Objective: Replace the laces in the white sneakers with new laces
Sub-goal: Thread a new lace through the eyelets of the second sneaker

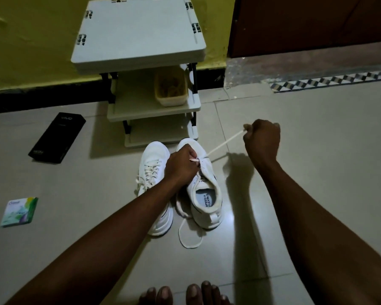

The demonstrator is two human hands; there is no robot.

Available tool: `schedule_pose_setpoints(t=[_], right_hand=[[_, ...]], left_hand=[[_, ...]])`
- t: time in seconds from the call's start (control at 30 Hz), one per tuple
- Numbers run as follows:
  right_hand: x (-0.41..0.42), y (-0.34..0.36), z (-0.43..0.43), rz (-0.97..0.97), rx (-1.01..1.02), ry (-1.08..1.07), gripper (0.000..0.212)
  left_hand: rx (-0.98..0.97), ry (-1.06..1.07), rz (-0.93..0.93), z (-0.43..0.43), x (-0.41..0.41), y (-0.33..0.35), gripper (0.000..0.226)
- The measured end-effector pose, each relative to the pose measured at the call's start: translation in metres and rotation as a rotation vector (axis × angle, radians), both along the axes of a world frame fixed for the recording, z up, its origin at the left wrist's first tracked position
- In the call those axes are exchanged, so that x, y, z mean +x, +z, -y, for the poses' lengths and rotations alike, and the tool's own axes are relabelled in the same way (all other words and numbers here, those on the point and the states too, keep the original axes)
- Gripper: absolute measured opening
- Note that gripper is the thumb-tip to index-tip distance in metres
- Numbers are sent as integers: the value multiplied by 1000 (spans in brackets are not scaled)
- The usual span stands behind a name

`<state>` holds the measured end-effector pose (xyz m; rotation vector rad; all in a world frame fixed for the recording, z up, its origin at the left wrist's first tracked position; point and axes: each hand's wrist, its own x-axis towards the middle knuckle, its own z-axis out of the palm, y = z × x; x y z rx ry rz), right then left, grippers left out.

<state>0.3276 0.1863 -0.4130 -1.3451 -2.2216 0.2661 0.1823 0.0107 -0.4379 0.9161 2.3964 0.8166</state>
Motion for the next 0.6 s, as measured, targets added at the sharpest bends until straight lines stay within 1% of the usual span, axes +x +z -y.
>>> schedule_pose_setpoints(t=[0.03, 0.1, 0.17, 0.23, 0.3, 0.33, 0.4, 0.43, 0.5, 0.53, 0.57, 0.6], right_hand=[[6, -5, 2, 44, -43, -3, 28], [14, -17, 11, 46, -175, 167, 27], [20, -21, 21, 22, -348, 327, 17], [22, -26, 28, 22, -433, 359, 23], [22, -24, 36, -31, -423, 337, 26], [21, -19, 41, -71, -395, 336, 27], [12, -4, 52, -148, -362, 408, 35], [5, 6, 58, -182, -397, 468, 42], [-12, 30, 71, -259, -563, 627, 52], [-19, 40, 77, -291, -655, 696, 50], [-26, 51, 82, -316, -736, 750, 40], [-31, 58, 87, -315, -780, 773, 25]], left_hand=[[-8, -6, -4, 0, 1, 0, 12], [-13, -20, 15, -1, 0, 2, 13], [3, -11, 90, -2, -4, 9, 16], [61, 22, 218, -3, -10, 19, 20], [134, 43, 305, -1, -13, 37, 19], [179, 24, 307, 2, -14, 47, 17], [263, -49, 233, 8, -14, 69, 16], [290, -91, 191, 11, -14, 79, 16], [343, -147, 130, 19, -13, 101, 14], [362, -162, 117, 23, -13, 109, 14], [376, -169, 114, 28, -15, 117, 14], [378, -182, 122, 32, -17, 122, 13]])
